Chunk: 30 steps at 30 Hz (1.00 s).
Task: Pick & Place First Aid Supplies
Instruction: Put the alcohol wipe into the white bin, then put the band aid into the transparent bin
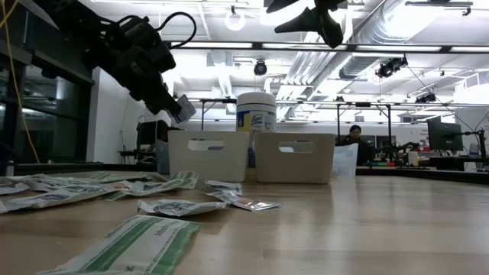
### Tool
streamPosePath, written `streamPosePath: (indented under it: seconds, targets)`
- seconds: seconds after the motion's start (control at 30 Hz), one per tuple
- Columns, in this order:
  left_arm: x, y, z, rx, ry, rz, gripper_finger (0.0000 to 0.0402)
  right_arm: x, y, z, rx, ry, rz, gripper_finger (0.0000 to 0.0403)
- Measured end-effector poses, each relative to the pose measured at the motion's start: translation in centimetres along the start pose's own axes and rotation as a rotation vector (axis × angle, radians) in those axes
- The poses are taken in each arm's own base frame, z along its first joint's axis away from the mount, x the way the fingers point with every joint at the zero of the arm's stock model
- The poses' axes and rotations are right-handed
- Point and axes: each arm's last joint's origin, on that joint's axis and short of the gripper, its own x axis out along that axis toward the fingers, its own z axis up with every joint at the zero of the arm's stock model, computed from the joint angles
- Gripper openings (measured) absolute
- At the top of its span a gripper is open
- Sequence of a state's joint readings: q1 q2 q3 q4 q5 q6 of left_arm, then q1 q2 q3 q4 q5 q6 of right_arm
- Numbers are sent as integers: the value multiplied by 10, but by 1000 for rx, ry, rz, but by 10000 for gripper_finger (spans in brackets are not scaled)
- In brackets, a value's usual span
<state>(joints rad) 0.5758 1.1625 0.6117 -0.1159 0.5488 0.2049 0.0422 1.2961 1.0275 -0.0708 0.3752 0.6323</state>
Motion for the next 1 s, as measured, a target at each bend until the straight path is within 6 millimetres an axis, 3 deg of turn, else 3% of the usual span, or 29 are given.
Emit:
streamPosePath:
  seconds: [0.5,0.83,1.0]
  targets:
    - [0,0,-1,31,5,1,94,0,0,0,17,-6,-8,174]
    - [-3,-2,8,56,-41,-46,101,0,0,-1,11,20,10,174]
    - [-1,-16,3,82,18,-162,101,-1,0,-6,-11,95,49,173]
